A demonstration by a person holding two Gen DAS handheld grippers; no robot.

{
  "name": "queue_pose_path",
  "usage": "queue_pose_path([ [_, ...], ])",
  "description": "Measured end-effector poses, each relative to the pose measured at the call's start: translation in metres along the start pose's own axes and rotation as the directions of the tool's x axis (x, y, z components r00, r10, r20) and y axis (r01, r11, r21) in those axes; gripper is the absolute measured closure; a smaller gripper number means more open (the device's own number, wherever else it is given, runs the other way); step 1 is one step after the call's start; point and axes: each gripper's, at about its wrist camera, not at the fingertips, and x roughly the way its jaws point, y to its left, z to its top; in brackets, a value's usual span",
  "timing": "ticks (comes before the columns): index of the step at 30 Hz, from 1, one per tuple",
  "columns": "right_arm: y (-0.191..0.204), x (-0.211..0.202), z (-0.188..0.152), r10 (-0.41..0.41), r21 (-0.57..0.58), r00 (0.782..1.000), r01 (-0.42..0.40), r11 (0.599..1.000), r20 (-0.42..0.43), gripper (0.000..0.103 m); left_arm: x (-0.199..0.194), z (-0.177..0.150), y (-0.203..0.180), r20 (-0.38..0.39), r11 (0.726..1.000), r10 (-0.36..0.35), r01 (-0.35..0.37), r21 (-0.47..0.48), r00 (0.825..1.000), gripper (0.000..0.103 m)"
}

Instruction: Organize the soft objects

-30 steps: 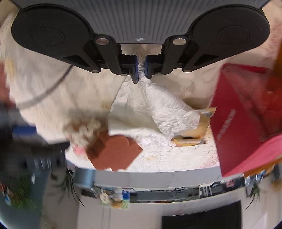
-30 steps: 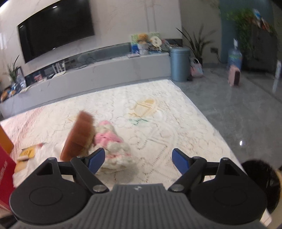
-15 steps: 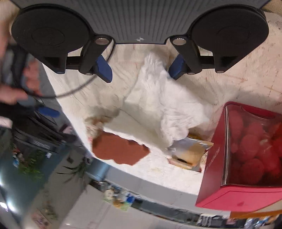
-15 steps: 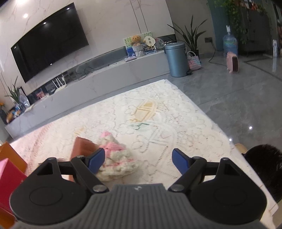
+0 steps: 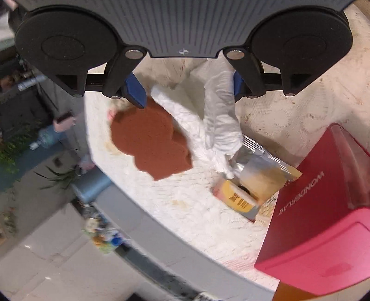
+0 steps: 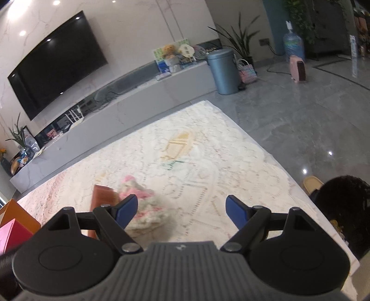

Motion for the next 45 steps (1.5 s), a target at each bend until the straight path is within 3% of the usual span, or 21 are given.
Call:
queue_pose_path([
  [3, -0.007, -0.001, -0.001, -0.019, 0.009, 1.000, 0.019, 1.000, -0.002, 0.021, 0.019, 0.009, 0.006, -0.020, 0.994, 0.067, -0.068, -0.089, 0.998, 0.016],
  [6, -0.014, -0.002, -0.002, -0.009, 0.026, 1.000, 0.010, 1.000, -0.005, 0.021, 0.022, 0.015, 0.019, 0.017, 0.977, 0.123, -0.118, -0.176, 0.992, 0.018],
  [7, -0.016, -0.001, -0.002, -0.007, 0.035, 1.000, 0.007, 0.999, -0.006, 0.021, 0.024, 0.017, 0.022, 0.020, 0.974, 0.153, -0.148, -0.170, 0.988, 0.025],
  [9, -0.019, 0.000, -0.002, -0.005, 0.047, 1.000, 0.005, 0.999, -0.011, 0.021, 0.029, 0.021, 0.021, 0.001, 0.982, 0.175, -0.175, -0.066, 0.984, 0.053],
  [10, -0.020, 0.001, -0.003, 0.000, 0.047, 1.000, 0.001, 0.999, -0.013, 0.021, 0.029, 0.022, 0.018, -0.021, 0.985, 0.172, -0.172, -0.002, 0.985, 0.073],
  [11, -0.021, 0.002, -0.004, 0.008, 0.045, 1.000, -0.007, 0.999, -0.018, 0.021, 0.032, 0.022, 0.017, -0.050, 0.987, 0.158, -0.155, 0.052, 0.986, 0.083],
  [14, -0.027, 0.009, -0.007, 0.044, 0.088, 0.998, -0.040, 0.995, -0.048, 0.021, 0.029, 0.020, 0.016, -0.058, 0.983, 0.146, -0.138, 0.124, 0.988, 0.091],
  [16, -0.028, 0.011, -0.007, 0.063, 0.104, 0.997, -0.057, 0.993, -0.055, 0.021, 0.023, 0.020, 0.017, -0.046, 0.975, 0.151, -0.141, 0.170, 0.987, 0.092],
  [20, -0.019, 0.014, -0.009, 0.196, 0.106, 0.979, -0.191, 0.976, -0.046, 0.027, 0.013, 0.016, 0.021, -0.075, 0.959, 0.165, -0.142, 0.246, 0.983, 0.092],
  [23, 0.001, 0.022, -0.015, 0.323, 0.071, 0.938, -0.317, 0.946, -0.123, 0.029, 0.002, 0.016, 0.025, -0.095, 0.955, 0.167, -0.137, 0.264, 0.981, 0.092],
  [27, 0.028, 0.039, -0.026, 0.368, 0.030, 0.899, -0.371, 0.928, -0.238, 0.029, -0.004, 0.014, 0.031, -0.125, 0.951, 0.160, -0.119, 0.284, 0.979, 0.092],
  [30, 0.027, 0.059, -0.036, 0.329, 0.096, 0.893, -0.315, 0.944, -0.307, 0.026, -0.007, 0.012, 0.034, -0.139, 0.950, 0.160, -0.114, 0.291, 0.977, 0.092],
  [33, 0.024, 0.057, -0.035, 0.324, 0.086, 0.900, -0.313, 0.946, -0.291, 0.022, -0.009, 0.011, 0.032, -0.141, 0.942, 0.166, -0.115, 0.316, 0.976, 0.089],
  [37, 0.033, 0.049, -0.038, 0.270, -0.081, 0.918, -0.305, 0.949, -0.290, 0.012, -0.009, 0.004, 0.025, -0.078, 0.915, 0.203, -0.161, 0.371, 0.976, 0.083],
  [39, 0.039, 0.045, -0.039, 0.257, -0.161, 0.927, -0.307, 0.938, -0.273, 0.006, -0.009, 0.003, 0.024, -0.070, 0.919, 0.196, -0.158, 0.362, 0.978, 0.073],
  [40, 0.041, 0.045, -0.041, 0.264, -0.188, 0.925, -0.320, 0.929, -0.272, 0.005, -0.010, 0.002, 0.024, -0.073, 0.926, 0.181, -0.145, 0.350, 0.981, 0.062],
  [42, 0.046, 0.045, -0.046, 0.284, -0.220, 0.914, -0.352, 0.910, -0.288, 0.006, -0.011, 0.005, 0.025, -0.056, 0.941, 0.177, -0.152, 0.301, 0.983, 0.057],
  [43, 0.048, 0.045, -0.047, 0.283, -0.233, 0.914, -0.354, 0.906, -0.289, 0.005, -0.011, 0.007, 0.025, -0.042, 0.947, 0.180, -0.161, 0.278, 0.983, 0.048],
  [44, 0.049, 0.044, -0.048, 0.282, -0.252, 0.915, -0.356, 0.900, -0.288, 0.005, -0.010, 0.010, 0.026, -0.032, 0.952, 0.174, -0.159, 0.262, 0.984, 0.031],
  [45, 0.051, 0.043, -0.050, 0.279, -0.278, 0.917, -0.357, 0.892, -0.286, 0.005, -0.009, 0.014, 0.026, -0.033, 0.958, 0.158, -0.145, 0.248, 0.987, 0.026],
])
